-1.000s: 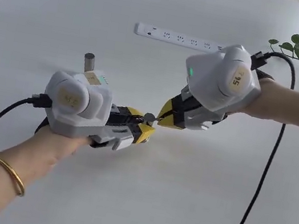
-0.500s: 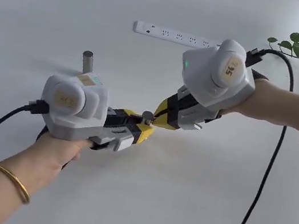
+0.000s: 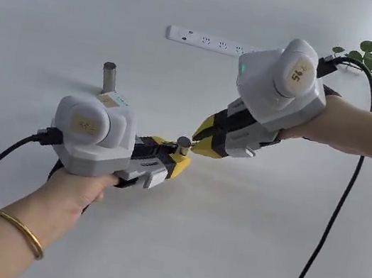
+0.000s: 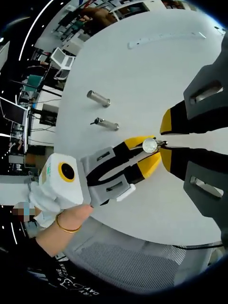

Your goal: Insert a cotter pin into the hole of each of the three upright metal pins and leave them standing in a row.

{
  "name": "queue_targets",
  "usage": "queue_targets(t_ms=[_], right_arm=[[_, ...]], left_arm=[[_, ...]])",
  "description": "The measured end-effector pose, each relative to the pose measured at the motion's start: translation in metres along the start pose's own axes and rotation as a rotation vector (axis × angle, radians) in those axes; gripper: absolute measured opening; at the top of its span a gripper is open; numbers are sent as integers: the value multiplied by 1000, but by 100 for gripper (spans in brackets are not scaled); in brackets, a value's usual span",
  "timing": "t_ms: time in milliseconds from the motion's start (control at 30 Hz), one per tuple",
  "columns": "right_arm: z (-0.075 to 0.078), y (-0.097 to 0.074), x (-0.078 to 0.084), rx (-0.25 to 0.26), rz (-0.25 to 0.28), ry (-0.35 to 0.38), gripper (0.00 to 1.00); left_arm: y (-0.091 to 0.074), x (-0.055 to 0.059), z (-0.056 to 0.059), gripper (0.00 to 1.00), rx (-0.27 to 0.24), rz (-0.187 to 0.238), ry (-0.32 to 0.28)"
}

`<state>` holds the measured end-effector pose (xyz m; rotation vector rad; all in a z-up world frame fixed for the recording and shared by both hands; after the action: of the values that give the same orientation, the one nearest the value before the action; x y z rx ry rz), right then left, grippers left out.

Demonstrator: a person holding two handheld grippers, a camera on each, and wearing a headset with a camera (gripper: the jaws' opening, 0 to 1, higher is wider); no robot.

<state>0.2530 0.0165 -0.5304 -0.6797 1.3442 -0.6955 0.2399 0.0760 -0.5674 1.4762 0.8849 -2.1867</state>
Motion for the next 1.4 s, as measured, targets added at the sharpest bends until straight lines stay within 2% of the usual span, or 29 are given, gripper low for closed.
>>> queue_targets(t_ms=[167,433,733,933,1100,1400], right_arm=[[-5,-1,0,-6,-2,-15,0],[-14,-2,-7,-17,-8,-42,0],[-11,-2,-8,-20,-9,-33,0],[-10,-1,-8,-12,2,-4,0],[-7,-1,-9,4,5,29,9],[-7,0,-18,30,54,113,17]], left_arm=[[-3,1,2,13,-9,0,-5],[-5,3,3,13,-18,2,-28],[-5,2,3,13,-19,-1,-29],[-6,2,3,13,-23,-6,-17],[-10,6,0,21,-45,-41,11],[-30,1,-7,27,-67,-52,40]])
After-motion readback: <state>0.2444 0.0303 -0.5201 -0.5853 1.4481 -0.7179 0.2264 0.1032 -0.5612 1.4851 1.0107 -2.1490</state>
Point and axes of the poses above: the centre of the closed fingertips' face, and the gripper's own axes: y roughly forward along the fingers, z roughly to its right, x roughly out of its underside, the point moved 4 cm from there along -y, roughly backward along the fingers, and after that the axes turned 3 degrees about z, right-handed, at the moved point
